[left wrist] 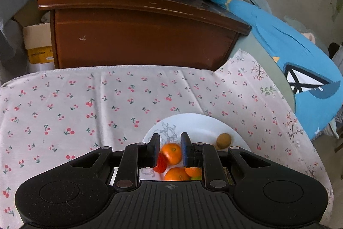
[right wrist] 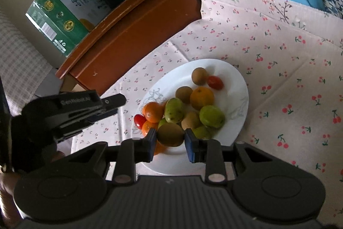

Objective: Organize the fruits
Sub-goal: 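Carry the kiwi and tomato over the white plate and open both tools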

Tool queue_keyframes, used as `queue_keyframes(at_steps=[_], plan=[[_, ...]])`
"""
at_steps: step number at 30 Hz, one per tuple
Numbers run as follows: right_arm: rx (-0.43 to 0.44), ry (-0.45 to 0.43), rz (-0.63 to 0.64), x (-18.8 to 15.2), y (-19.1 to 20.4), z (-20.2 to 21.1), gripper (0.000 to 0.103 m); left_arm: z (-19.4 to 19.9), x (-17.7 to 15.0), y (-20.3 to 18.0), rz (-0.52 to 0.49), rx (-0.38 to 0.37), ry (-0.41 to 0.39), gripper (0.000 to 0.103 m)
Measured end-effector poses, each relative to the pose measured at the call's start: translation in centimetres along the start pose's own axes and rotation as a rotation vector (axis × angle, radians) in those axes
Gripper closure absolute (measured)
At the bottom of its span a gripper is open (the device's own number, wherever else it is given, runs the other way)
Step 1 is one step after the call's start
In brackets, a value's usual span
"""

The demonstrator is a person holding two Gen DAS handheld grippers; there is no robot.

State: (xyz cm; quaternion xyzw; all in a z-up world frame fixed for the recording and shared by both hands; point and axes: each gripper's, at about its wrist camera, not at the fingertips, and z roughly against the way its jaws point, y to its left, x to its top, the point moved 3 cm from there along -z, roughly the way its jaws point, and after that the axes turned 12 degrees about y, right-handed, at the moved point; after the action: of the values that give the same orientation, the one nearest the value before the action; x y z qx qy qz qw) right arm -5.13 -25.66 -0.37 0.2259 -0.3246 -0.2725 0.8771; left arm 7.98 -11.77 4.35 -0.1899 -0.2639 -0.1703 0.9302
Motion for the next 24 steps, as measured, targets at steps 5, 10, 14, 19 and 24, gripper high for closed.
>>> queue_keyframes(at_steps=[5, 10, 14, 19, 24], plan=[[0.013, -0.010, -0.019, 0.3, 0.0, -0.1, 0.073, 0.6, 0.3, -0.1, 0.007, -0.010, -0.010, 0.083], [0.015, -0.020, -0.007, 0.5, 0.4, 0.2, 0.072, 1.3, 0.1, -0.7, -0.012, 0.010, 0.003, 0.076], [-0.022, -0.025, 0.023, 0.7, 1.0, 0.6, 0.066, 2.4, -0.4, -1.0, -0.031, 0.075, -0.006, 0.058], [-0.085, -0.043, 0.081, 0.6, 1.8, 1.2, 0.061, 3.8, -1.5, -1.0, -0.038, 0.121, 0.010, 0.042], [-0.127, -0.056, 0.102, 0.6, 2.1, 2.2, 0.043, 4.8, -2.6, -1.0, -0.054, 0.174, 0.019, 0.027]])
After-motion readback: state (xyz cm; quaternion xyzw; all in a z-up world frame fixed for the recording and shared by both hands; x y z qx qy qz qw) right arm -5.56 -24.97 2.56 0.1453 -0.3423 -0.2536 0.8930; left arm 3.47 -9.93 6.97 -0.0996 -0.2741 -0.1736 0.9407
